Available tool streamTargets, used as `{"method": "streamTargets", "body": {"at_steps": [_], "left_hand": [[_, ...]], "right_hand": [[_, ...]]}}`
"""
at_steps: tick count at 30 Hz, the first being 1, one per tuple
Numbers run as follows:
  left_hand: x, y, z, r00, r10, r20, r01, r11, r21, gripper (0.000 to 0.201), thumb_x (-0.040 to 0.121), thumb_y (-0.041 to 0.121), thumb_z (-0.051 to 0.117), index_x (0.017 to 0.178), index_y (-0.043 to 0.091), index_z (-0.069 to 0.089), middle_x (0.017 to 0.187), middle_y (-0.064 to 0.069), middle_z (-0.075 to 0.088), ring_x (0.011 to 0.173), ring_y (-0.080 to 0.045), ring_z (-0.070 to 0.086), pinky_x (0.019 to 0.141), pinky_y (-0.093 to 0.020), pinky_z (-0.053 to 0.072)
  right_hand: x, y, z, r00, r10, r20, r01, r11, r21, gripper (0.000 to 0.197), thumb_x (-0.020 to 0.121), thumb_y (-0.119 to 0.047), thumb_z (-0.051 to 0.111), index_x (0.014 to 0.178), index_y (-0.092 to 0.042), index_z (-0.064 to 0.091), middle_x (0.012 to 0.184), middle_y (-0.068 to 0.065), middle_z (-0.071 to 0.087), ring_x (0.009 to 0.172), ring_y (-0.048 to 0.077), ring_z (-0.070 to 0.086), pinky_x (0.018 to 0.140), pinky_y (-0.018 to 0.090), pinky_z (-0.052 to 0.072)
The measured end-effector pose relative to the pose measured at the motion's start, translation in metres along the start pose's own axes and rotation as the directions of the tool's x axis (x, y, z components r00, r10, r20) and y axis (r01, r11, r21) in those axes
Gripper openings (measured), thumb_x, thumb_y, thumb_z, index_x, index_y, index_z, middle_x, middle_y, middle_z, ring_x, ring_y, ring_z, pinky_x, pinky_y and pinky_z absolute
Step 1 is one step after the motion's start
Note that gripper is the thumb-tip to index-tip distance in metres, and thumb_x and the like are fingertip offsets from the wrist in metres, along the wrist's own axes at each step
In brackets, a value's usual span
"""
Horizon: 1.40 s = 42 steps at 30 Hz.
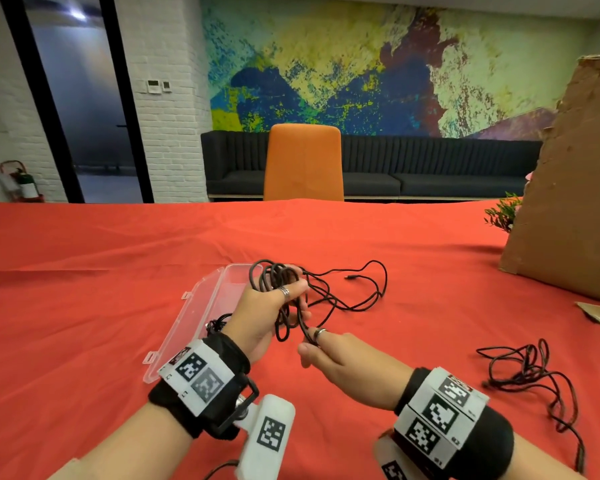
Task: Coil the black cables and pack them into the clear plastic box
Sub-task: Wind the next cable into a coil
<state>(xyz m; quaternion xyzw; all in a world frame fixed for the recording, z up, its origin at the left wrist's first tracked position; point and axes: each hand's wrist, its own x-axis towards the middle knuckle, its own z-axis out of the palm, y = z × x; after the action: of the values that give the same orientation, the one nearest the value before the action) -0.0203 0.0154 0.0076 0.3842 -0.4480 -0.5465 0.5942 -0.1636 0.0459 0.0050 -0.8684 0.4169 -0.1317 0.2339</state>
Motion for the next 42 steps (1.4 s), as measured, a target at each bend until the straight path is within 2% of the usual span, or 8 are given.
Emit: {"method": "streamTargets", "body": {"at_steps": [4, 10, 14, 18, 24, 33, 37, 42], "left_hand": [[0.004, 0.002, -0.014, 0.997, -0.019, -0.068, 0.011, 0.994, -0.106, 0.015, 0.089, 0.004, 0.055, 0.089, 0.016, 0.064, 0.05, 0.002, 0.05, 0.041, -0.01, 0.047, 0.046, -0.022, 0.045], [-0.003, 0.002, -0.034, 0.971, -0.19, 0.145, 0.185, 0.982, 0.046, 0.018, 0.075, 0.029, 0.071, 0.079, 0.019, 0.056, 0.062, 0.003, 0.044, 0.046, -0.007, 0.036, 0.038, -0.016, 0.029], [-0.018, 0.007, -0.041, 0.832, -0.337, 0.44, 0.211, 0.927, 0.31, 0.019, 0.069, 0.029, 0.071, 0.079, 0.017, 0.06, 0.072, 0.001, 0.065, 0.051, -0.005, 0.057, 0.038, -0.012, 0.033], [-0.024, 0.007, -0.054, 0.696, -0.474, 0.54, 0.159, 0.835, 0.528, 0.016, 0.074, 0.006, 0.066, 0.072, 0.016, 0.054, 0.075, -0.002, 0.059, 0.052, -0.006, 0.053, 0.04, -0.016, 0.035], [-0.015, 0.005, -0.082, 0.713, -0.569, 0.41, 0.14, 0.688, 0.712, 0.023, 0.081, 0.0, 0.065, 0.067, 0.015, 0.055, 0.048, 0.011, 0.055, 0.042, -0.002, 0.051, 0.039, -0.014, 0.037], [-0.004, 0.011, -0.105, 0.726, -0.464, 0.507, 0.36, 0.885, 0.295, 0.021, 0.063, 0.003, 0.069, 0.079, 0.016, 0.063, 0.072, -0.007, 0.062, 0.056, -0.018, 0.06, 0.06, -0.031, 0.053], [-0.003, 0.01, -0.111, 0.69, -0.493, 0.53, 0.4, 0.87, 0.289, 0.044, 0.068, 0.005, 0.064, 0.109, 0.013, 0.051, 0.073, -0.007, 0.06, 0.058, -0.016, 0.053, 0.042, -0.02, 0.045], [-0.004, 0.009, -0.114, 0.681, -0.52, 0.515, 0.468, 0.85, 0.24, 0.027, 0.074, -0.003, 0.053, 0.097, 0.01, 0.049, 0.074, -0.008, 0.061, 0.055, -0.014, 0.048, 0.035, -0.014, 0.033]], "right_hand": [[-0.007, 0.005, 0.009, 1.0, -0.003, 0.019, 0.007, 0.976, -0.22, 0.025, 0.098, -0.046, 0.025, 0.095, -0.022, 0.034, 0.078, 0.001, 0.051, 0.084, 0.032, 0.053, 0.067, 0.037, 0.036], [-0.001, 0.007, -0.003, 0.96, -0.179, -0.216, 0.172, 0.984, -0.053, 0.02, 0.091, -0.043, 0.044, 0.076, -0.032, 0.037, 0.057, -0.007, 0.044, 0.056, 0.009, 0.04, 0.059, 0.029, 0.038], [0.018, -0.004, -0.007, 0.917, -0.238, -0.32, 0.281, 0.955, 0.095, 0.018, 0.086, -0.029, 0.061, 0.075, -0.026, 0.047, 0.058, -0.006, 0.059, 0.052, 0.007, 0.046, 0.053, 0.016, 0.036], [0.034, -0.005, 0.007, 0.898, -0.271, -0.346, 0.312, 0.948, 0.068, 0.02, 0.077, -0.047, 0.056, 0.081, -0.033, 0.043, 0.082, -0.005, 0.05, 0.071, 0.004, 0.044, 0.061, 0.01, 0.034], [0.057, -0.01, 0.029, 0.955, -0.269, -0.123, 0.286, 0.948, 0.142, 0.039, 0.095, -0.025, 0.045, 0.133, -0.03, 0.037, 0.116, -0.022, 0.044, 0.101, -0.019, 0.042, 0.079, -0.003, 0.03], [0.084, -0.017, 0.04, 0.951, -0.136, -0.278, 0.237, 0.897, 0.373, 0.018, 0.09, -0.026, 0.043, 0.1, -0.024, 0.057, 0.086, -0.013, 0.063, 0.072, 0.0, 0.059, 0.069, 0.02, 0.049], [0.087, -0.017, 0.04, 0.975, -0.063, -0.211, 0.176, 0.801, 0.572, 0.02, 0.097, -0.008, 0.04, 0.104, -0.009, 0.059, 0.086, 0.005, 0.063, 0.073, 0.011, 0.058, 0.063, 0.027, 0.054], [0.083, -0.02, 0.039, 0.981, 0.037, -0.19, 0.126, 0.622, 0.773, 0.003, 0.091, -0.007, 0.051, 0.093, -0.005, 0.051, 0.076, 0.007, 0.064, 0.066, 0.013, 0.06, 0.06, 0.029, 0.055]]}}
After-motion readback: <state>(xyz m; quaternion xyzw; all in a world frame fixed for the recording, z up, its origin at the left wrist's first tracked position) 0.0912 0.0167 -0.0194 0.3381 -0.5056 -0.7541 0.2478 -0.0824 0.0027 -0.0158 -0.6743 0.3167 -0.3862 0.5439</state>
